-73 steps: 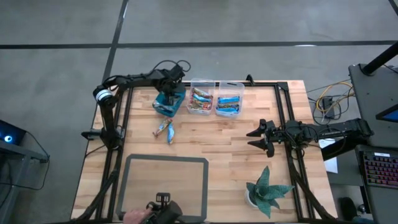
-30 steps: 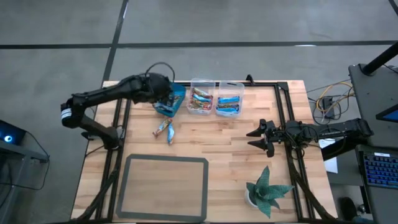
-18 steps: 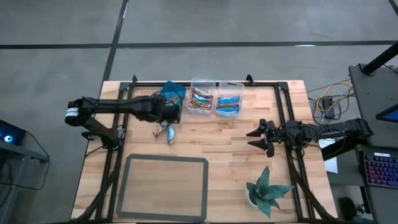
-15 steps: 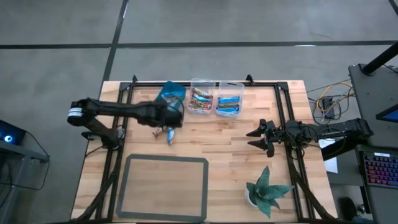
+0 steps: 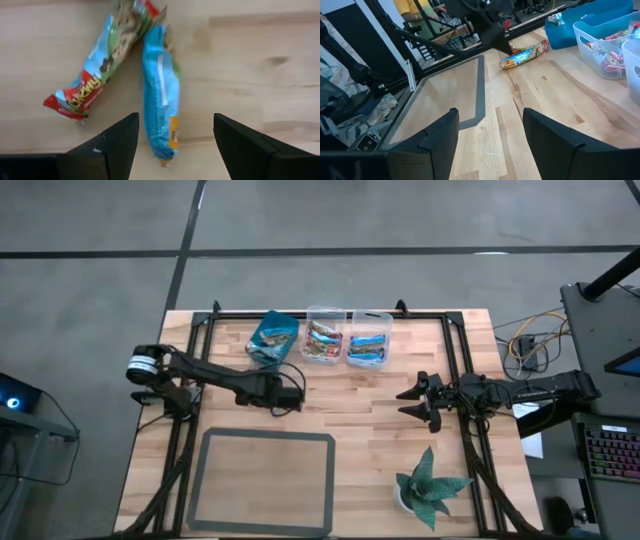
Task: Pick and place Granola Bars by type
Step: Put the yellow granola bar into the blue bin
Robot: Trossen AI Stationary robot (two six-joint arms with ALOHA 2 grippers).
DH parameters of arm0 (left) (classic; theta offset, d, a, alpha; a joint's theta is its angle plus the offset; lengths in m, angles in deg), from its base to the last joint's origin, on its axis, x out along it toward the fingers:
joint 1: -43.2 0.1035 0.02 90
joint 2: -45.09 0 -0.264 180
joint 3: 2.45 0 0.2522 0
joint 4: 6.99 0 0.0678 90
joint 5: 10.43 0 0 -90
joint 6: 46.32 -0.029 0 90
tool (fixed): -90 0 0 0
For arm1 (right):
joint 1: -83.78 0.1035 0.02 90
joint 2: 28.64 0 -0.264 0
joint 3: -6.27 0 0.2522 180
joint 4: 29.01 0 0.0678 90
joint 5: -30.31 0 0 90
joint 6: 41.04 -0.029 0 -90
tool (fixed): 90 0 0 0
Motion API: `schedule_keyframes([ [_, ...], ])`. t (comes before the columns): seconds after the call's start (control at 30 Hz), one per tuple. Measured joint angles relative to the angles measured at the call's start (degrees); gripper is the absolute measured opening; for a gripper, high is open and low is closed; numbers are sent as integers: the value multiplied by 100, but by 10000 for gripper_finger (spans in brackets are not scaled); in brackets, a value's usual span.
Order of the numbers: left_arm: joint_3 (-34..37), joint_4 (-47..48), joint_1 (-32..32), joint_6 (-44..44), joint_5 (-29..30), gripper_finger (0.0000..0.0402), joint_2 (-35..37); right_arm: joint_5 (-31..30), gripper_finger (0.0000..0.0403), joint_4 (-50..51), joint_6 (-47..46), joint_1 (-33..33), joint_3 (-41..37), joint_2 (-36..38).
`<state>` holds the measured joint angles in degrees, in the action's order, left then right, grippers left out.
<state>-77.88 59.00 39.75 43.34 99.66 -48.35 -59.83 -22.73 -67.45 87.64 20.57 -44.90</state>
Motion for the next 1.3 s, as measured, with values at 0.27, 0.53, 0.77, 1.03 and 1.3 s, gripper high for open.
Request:
schedule_keyframes([
  [0.27, 272, -525, -25, 61, -60, 236, -364, 0, 210, 0, 0, 1, 0, -2],
  [0.53, 366, -632, -25, 60, -325, 221, -626, 0, 210, 0, 2, 0, 0, 0],
  [0.77, 385, -636, -25, 0, -490, 100, -655, 1, 210, 0, 0, 1, 0, -2],
  [1.03, 247, -367, -14, -454, -743, 14, -389, 0, 210, 0, 0, 1, 0, -4],
  [1.3, -642, 909, 284, -2402, -589, 9, 702, 2, 210, 0, 0, 2, 0, -2],
])
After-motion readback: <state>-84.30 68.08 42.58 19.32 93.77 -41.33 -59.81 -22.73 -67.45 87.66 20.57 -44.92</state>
